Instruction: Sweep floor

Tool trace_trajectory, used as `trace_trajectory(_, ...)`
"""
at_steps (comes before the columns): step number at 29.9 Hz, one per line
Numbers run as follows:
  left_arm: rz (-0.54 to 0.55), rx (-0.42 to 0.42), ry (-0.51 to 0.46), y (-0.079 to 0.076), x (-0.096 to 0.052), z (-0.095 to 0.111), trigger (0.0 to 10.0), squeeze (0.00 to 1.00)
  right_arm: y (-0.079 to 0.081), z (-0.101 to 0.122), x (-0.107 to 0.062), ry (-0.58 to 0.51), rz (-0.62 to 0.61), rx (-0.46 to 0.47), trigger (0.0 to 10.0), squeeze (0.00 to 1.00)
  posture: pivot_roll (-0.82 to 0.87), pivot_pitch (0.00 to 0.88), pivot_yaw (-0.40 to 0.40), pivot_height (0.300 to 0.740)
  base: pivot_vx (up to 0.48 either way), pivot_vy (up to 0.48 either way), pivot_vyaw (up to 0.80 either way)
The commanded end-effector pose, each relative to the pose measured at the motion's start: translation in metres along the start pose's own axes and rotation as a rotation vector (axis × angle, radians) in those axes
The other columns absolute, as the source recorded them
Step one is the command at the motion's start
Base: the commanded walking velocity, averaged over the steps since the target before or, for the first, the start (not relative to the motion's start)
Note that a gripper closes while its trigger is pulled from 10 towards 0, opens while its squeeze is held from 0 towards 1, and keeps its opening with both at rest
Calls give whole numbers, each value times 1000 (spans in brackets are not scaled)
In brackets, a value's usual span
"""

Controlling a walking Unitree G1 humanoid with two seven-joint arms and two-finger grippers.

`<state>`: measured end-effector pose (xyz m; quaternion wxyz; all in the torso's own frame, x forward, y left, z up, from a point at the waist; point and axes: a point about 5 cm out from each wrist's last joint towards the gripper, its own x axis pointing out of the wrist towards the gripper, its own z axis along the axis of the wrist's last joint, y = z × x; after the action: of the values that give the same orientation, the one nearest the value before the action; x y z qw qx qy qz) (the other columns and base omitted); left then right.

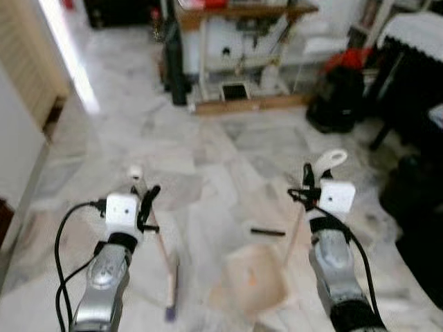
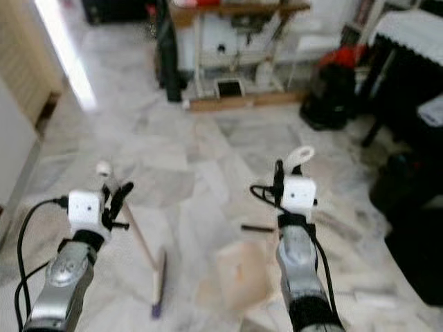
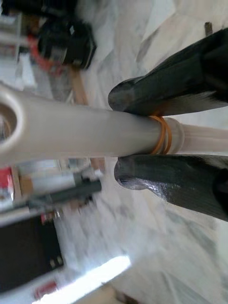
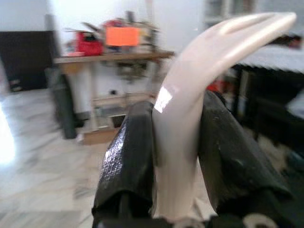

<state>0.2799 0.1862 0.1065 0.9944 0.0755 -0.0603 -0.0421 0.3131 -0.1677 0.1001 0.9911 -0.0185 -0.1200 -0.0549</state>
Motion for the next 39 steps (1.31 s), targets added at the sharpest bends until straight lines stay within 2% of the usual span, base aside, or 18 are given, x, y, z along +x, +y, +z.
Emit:
trace_trajectory(1, -17, 0, -59, -5, 7, 12, 10000, 0, -12, 7, 4, -37, -26, -31, 10000, 0, 23, 30, 6, 740, 416, 0, -800)
trace_trajectory(39, -11, 1, -50, -5, 6, 11, 10000, 0, -15, 7, 5, -36, -37, -31, 10000, 0, 22, 56, 6, 740, 418, 0, -21)
